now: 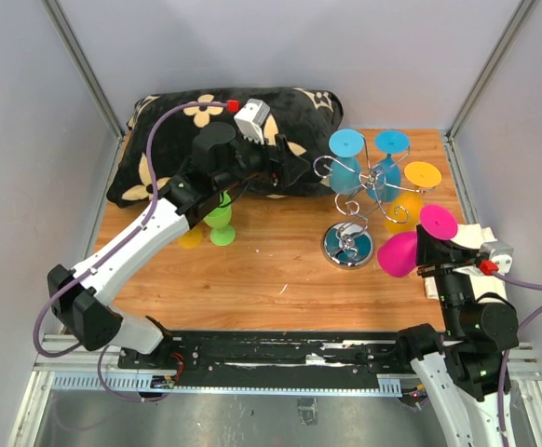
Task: Place the wine glass upside down on the wine glass rack
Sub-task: Turn the wine glass upside down at the wine rack.
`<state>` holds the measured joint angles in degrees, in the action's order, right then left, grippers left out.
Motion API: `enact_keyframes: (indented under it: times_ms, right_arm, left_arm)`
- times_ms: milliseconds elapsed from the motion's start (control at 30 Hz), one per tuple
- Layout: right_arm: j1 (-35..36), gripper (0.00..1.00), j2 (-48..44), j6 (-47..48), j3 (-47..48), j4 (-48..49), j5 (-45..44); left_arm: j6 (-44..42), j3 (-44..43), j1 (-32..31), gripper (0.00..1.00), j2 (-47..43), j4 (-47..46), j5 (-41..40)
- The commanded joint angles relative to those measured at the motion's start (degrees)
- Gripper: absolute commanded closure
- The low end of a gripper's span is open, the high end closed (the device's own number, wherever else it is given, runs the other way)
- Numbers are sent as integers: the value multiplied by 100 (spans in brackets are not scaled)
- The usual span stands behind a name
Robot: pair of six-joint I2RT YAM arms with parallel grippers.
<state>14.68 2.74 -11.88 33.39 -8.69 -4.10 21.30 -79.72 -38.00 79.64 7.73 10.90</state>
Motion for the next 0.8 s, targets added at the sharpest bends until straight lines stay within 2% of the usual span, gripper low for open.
enact_keyframes:
  times_ms: [0, 267, 400, 633, 767]
  right_arm:
    - [-79, 99, -197, -29, -36, 358, -183]
    - [-71, 99, -191, 26, -41, 308, 36]
    - [-71, 99, -196, 63, -13, 238, 32]
    - [-71, 99, -195, 121, 14, 187, 83]
    - [-70, 99, -188, 116, -27, 211, 127]
  left_arm:
    - [30, -526, -67, 18, 335, -138, -25]
    - [-196, -1492, -304, 37, 1091, 629, -484]
    - [-166, -1658, -325, 41, 1315, 670, -330]
    - [-310, -1968, -406, 54, 1600, 970, -507]
    - [-350, -1969, -439, 64, 1643, 1000, -502]
